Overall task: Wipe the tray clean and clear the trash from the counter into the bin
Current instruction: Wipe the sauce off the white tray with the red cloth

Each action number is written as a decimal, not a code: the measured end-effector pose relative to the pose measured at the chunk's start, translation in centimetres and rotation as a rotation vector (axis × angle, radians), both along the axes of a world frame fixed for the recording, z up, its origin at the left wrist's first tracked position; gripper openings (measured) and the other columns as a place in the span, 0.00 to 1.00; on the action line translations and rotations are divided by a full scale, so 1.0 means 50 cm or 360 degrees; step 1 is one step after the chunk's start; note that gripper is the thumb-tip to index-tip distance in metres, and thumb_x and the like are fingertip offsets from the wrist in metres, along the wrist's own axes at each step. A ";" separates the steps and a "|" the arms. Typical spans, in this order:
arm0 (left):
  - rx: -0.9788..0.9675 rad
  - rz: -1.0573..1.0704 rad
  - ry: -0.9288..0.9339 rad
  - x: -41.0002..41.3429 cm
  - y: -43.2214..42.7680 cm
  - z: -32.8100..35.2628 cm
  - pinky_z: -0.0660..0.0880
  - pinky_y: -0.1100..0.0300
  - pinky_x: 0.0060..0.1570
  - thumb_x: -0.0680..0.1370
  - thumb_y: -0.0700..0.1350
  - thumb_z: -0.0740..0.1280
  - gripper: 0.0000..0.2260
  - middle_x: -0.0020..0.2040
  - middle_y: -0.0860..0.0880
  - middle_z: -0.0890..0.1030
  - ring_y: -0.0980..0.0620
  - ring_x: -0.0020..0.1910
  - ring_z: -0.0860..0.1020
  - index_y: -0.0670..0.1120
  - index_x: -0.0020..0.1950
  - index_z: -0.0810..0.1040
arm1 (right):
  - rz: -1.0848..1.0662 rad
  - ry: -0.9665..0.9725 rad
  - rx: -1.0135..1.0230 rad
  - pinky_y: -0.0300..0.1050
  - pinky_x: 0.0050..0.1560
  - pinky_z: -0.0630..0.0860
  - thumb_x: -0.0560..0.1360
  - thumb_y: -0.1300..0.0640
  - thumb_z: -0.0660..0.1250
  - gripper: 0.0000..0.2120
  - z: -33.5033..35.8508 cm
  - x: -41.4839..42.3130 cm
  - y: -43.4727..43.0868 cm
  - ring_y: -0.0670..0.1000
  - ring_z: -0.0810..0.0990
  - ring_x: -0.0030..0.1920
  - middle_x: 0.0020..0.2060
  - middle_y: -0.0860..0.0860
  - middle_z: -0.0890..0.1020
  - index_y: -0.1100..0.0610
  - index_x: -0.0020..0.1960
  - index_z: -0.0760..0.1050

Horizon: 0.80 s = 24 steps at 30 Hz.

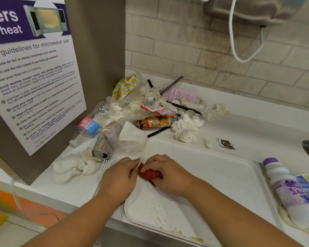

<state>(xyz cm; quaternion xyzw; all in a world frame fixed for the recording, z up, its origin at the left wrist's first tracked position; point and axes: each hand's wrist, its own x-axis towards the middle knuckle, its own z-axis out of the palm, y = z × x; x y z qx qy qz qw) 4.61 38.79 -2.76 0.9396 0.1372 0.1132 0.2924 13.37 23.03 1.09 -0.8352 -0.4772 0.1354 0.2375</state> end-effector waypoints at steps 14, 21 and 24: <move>0.0094 0.0045 0.0035 0.000 -0.005 -0.001 0.67 0.62 0.42 0.79 0.48 0.58 0.17 0.49 0.55 0.77 0.53 0.51 0.76 0.59 0.66 0.72 | 0.0003 0.0258 -0.0068 0.27 0.62 0.64 0.69 0.67 0.68 0.21 0.040 -0.045 -0.071 0.39 0.72 0.54 0.57 0.47 0.76 0.50 0.58 0.80; 0.0115 0.0044 0.0025 -0.002 -0.008 0.006 0.69 0.61 0.42 0.79 0.48 0.57 0.16 0.49 0.55 0.77 0.52 0.50 0.76 0.60 0.65 0.73 | 0.0330 0.0347 -0.0257 0.22 0.59 0.57 0.70 0.67 0.65 0.23 0.038 -0.097 -0.099 0.43 0.67 0.59 0.60 0.43 0.74 0.48 0.59 0.79; 0.0129 0.0047 0.0024 -0.002 -0.009 0.007 0.66 0.62 0.41 0.79 0.48 0.57 0.17 0.49 0.55 0.77 0.52 0.50 0.76 0.59 0.66 0.73 | 0.0275 0.0563 -0.0438 0.30 0.62 0.66 0.67 0.68 0.65 0.23 0.070 -0.079 -0.159 0.39 0.72 0.57 0.56 0.41 0.76 0.47 0.54 0.82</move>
